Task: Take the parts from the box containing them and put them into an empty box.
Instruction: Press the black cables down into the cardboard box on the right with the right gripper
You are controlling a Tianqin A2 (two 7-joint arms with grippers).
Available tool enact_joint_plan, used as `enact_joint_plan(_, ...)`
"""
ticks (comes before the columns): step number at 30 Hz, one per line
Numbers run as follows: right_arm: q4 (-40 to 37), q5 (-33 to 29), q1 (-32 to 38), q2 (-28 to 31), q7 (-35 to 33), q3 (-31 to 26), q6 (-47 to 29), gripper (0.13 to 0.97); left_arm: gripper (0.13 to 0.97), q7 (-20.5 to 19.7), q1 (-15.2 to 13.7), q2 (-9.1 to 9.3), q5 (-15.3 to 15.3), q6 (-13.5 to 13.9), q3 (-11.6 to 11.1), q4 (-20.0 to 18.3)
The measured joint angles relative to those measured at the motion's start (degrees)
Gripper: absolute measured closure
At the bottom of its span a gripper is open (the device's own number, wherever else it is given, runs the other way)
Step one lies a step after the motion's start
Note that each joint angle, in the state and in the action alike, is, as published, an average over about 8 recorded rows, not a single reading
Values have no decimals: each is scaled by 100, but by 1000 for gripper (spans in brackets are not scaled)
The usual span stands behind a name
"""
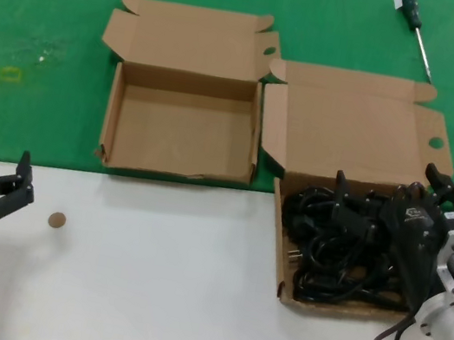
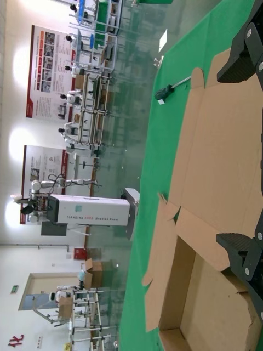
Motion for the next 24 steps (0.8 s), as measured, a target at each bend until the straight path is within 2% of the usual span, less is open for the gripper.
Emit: enact_joint_plan(24, 0, 0, 0, 0, 0, 0, 0, 129, 145, 0, 0, 0, 0, 0, 0, 0)
